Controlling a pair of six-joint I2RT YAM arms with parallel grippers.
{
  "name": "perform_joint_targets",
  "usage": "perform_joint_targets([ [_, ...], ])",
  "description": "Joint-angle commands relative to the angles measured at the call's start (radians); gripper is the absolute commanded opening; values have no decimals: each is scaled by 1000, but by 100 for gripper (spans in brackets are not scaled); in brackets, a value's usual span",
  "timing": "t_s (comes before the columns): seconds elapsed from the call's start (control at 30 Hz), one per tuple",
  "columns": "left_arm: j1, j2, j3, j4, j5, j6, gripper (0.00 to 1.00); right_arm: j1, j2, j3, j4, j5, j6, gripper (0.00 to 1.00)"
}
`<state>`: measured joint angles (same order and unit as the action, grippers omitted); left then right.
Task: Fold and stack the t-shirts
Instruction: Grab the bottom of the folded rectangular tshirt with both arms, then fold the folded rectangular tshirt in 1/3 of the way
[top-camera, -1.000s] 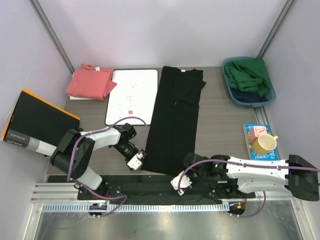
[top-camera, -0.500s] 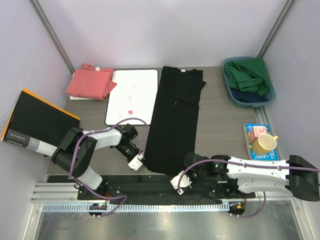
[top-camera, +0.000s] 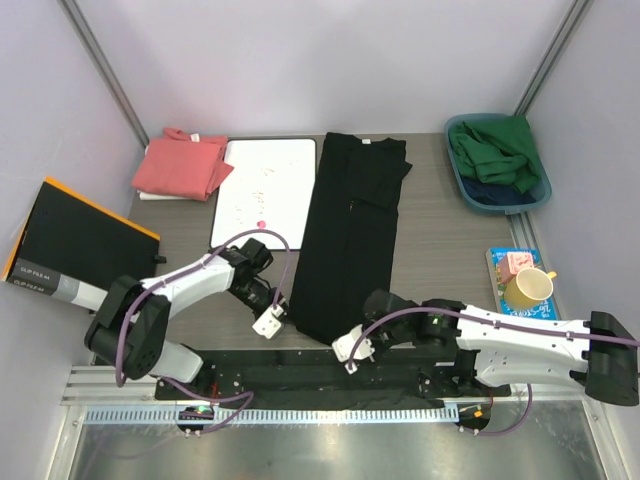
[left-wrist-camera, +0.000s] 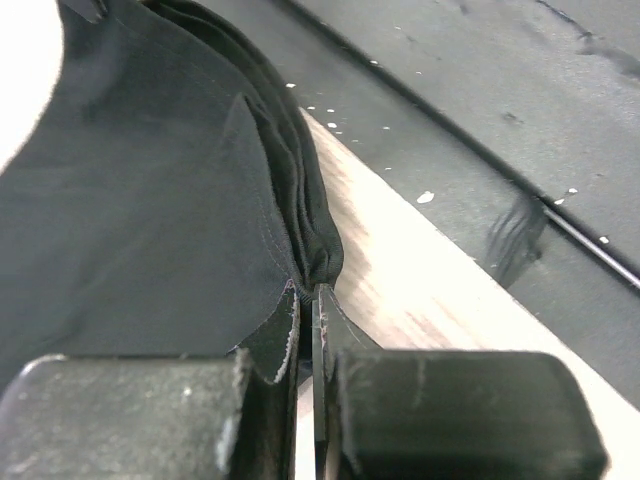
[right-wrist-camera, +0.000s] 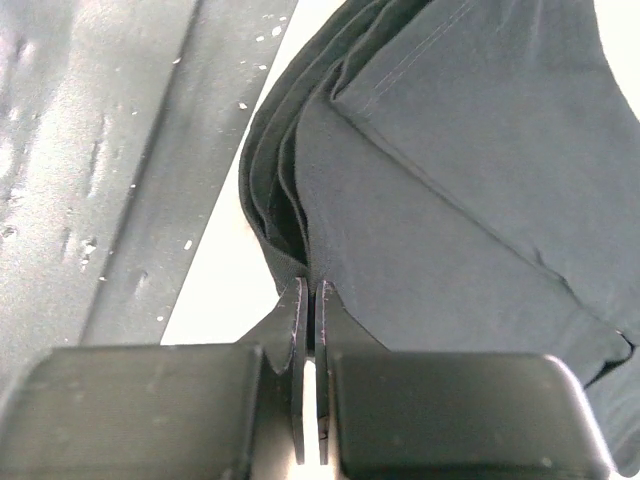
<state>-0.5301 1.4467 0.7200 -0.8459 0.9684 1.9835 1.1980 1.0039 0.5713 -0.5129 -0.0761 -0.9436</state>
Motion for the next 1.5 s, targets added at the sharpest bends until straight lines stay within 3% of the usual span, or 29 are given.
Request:
perform_joint_targets([
  [0.0, -5, -81, 38, -73, 46, 353, 0, -15, 4, 91, -76, -17, 12, 1],
  [0.4, -4, -292, 45, -104, 50, -33, 0, -29, 29, 249, -225, -86, 72, 1],
  [0.57, -4, -384, 48, -153, 69, -77, 0, -31, 41, 320, -265, -122, 95, 1],
  [0.93, -5, -497, 99, -478, 168, 67, 0, -31, 10, 403, -439, -304, 83, 1],
  [1.07, -5, -477, 134, -680, 199, 253, 0, -34, -4, 438, -489, -373, 97, 1],
  [1.13, -5, -467, 145, -694, 208, 317, 0, -46, -5, 444, -490, -381, 97, 1],
  [1.17, -5, -465, 145, -681, 205, 316, 0, -67, -7, 444, -480, -367, 100, 1],
  [1.27, -4, -444, 151, -457, 196, 125, 0, -122, -10, 432, -421, -278, 97, 1],
  [1.3, -4, -436, 150, -274, 179, 36, 0, -138, -10, 427, -380, -259, 97, 1],
  [1.33, -4, -413, 148, -195, 167, -80, 0, -155, -13, 421, -360, -210, 97, 1],
  [1.4, 1, -381, 150, -8, 133, -162, 0, -202, -19, 395, -297, -168, 74, 1],
  [1.47, 21, -307, 185, 16, 130, -174, 0, -228, -21, 372, -265, -120, 31, 1],
])
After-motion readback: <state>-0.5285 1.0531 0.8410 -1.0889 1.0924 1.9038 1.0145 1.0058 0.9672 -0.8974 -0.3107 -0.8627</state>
